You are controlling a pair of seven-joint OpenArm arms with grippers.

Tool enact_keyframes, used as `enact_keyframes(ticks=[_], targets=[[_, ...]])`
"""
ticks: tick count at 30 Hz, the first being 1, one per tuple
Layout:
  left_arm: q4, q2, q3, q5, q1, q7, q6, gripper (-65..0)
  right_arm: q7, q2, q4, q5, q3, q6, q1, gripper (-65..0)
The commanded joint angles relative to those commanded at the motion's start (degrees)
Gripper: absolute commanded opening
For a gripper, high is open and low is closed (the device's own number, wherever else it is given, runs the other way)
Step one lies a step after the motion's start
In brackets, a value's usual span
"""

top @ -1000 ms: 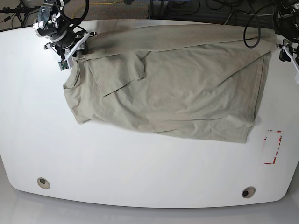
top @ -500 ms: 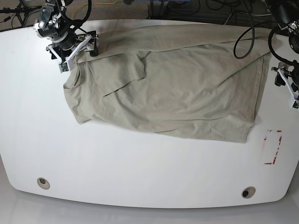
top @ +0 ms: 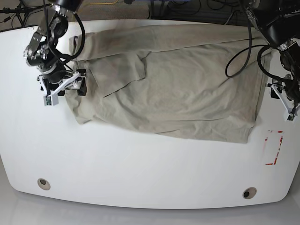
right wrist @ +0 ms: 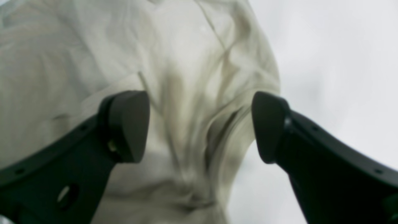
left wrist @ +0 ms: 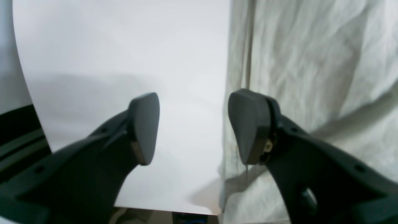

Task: Fold the T-shirt properly
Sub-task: 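Open both grippers and release the shirt edge, then move both grippers to the shirt's hem corners and grasp them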

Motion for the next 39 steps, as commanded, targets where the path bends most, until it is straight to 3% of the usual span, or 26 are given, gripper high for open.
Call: enact_keyframes(ticks=[3, 7, 13, 25, 30, 32, 36, 38, 39], targets=[[0.0, 0.0, 0.0, 0.0, 0.0, 0.0, 0.0, -28.5, 1.1, 0.4, -5.0, -3.3, 0.2, 1.23, 4.7, -17.0], [0.0, 0.0, 0.0, 0.0, 0.0, 0.0, 0.0, -28.5, 4.2, 2.3, -11.8, -7.0, 0.0, 4.57, 8.9, -17.0], [-0.1, -0.1, 0.0, 0.0, 0.2, -0.1, 0.0, -28.5, 4.5, 2.6, -20.7, -8.4, 0.0, 7.03, 13.5, -17.0], [-0.1, 0.0, 0.0, 0.0, 0.0, -0.2, 0.0, -28.5, 10.4, 2.2, -29.3, -8.4, -0.1, 7.12, 14.0, -17.4], [-0.1, 0.2, 0.0, 0.1, -0.1, -4.0, 0.0, -28.5, 10.4, 1.2, -29.3, -8.4, -1.2, 7.12, 13.8, -18.7], [-0.4, 0.4, 0.1, 0.1, -0.1, -6.1, 0.0, -28.5, 10.4, 1.0, -29.1, -8.4, -2.2, 7.12, 13.7, -23.1], [-2.4, 1.7, 0.1, 0.1, -1.2, -11.0, 0.0, -28.3, 10.5, 0.8, -29.1, -8.4, -4.0, 7.03, 13.1, -46.0], [-4.3, 1.8, 0.1, 0.2, -3.0, -13.5, 0.0, -28.3, 10.5, 0.8, -29.1, -8.4, -4.6, 6.86, 13.1, -60.6], [-5.0, 1.8, 0.1, 0.2, -3.4, -14.3, 0.0, -28.2, 10.5, 0.7, -29.1, -8.4, -4.8, 6.86, 13.1, -64.2]])
